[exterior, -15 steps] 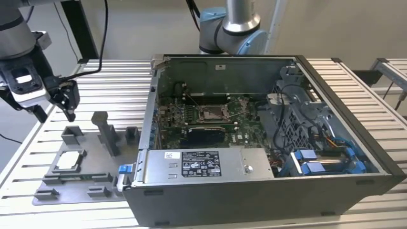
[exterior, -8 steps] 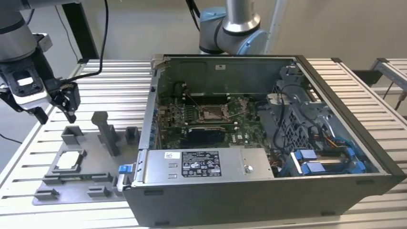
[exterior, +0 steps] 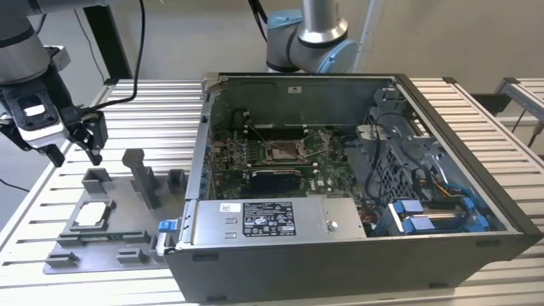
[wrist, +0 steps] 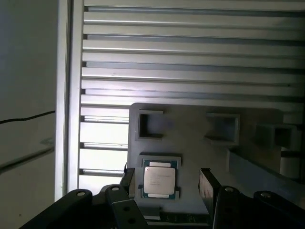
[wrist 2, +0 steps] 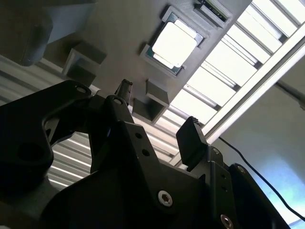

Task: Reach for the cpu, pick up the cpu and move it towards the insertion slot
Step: 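Pick up the cpu and move it towards the insertion slot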

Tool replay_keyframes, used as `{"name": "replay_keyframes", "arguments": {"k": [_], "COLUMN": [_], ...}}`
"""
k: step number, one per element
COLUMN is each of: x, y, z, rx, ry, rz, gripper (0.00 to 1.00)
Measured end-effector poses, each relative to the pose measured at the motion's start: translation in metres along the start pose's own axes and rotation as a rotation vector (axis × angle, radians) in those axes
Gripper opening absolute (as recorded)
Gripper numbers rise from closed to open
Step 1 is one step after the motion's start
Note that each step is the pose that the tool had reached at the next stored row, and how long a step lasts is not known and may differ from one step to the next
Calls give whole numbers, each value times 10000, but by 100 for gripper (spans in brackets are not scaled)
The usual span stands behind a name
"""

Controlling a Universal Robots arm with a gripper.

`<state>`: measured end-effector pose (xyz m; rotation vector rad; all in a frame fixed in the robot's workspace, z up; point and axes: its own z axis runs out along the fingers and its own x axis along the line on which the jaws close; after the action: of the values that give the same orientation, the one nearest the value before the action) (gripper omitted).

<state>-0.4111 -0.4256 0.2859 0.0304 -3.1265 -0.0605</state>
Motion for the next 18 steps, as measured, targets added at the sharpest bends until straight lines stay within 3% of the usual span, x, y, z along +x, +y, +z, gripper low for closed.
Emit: {"name": "replay_keyframes", "arguments": {"k": [18], "x": [0], "y": [-18], "z": [33], "rx": [2], "ry": [0], "rz": [0], "gripper": [100]}}
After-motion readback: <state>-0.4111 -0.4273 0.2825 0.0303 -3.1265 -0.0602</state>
